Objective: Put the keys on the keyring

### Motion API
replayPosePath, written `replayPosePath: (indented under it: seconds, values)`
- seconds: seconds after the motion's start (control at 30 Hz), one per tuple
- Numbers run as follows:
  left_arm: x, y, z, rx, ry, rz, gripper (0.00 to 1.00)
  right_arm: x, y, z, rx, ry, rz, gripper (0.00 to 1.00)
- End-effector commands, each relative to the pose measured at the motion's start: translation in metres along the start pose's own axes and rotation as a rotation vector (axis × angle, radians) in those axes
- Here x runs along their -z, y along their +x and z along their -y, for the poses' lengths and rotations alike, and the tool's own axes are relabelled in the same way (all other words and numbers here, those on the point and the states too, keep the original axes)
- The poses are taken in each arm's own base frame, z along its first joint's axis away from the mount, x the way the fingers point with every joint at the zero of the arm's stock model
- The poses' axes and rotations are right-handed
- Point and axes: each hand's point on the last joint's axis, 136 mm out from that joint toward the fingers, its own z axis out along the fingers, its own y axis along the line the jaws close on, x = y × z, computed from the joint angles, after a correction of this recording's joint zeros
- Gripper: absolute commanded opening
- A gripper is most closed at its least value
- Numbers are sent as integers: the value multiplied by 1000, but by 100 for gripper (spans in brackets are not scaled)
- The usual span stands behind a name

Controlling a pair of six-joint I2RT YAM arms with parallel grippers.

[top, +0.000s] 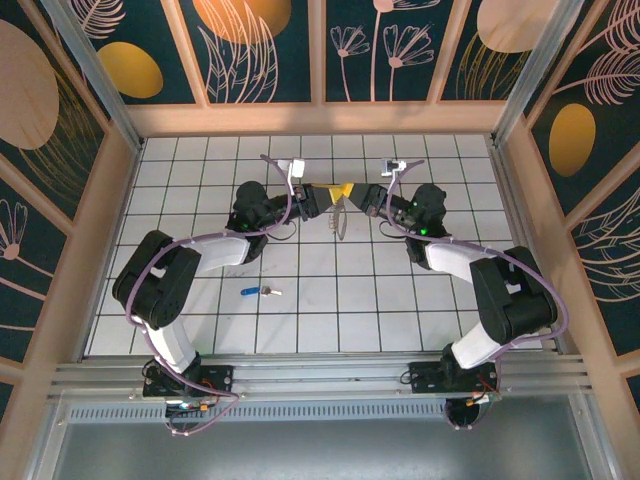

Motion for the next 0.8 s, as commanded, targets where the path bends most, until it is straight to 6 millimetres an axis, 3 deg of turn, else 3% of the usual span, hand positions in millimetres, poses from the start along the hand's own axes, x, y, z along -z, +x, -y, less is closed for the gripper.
replayPosePath:
  seconds: [0.0, 0.23, 0.4, 0.7, 0.77]
  values:
    - [-7, -7, 21, -57, 81, 7, 29, -1, -11, -19, 59, -41, 30, 0]
    - [-10, -6, 19, -48, 84, 12, 16, -2, -9, -21, 61, -45, 20, 0]
    - [-11, -9, 19, -46, 78, 27, 0, -1, -8, -22, 64, -40, 17, 0]
    - [-9, -12, 13, -37, 50, 62, 0, 0, -9, -20, 64, -22, 19, 0]
    - [-9, -12, 11, -34, 45, 65, 0, 0, -9, -19, 63, -19, 22, 5]
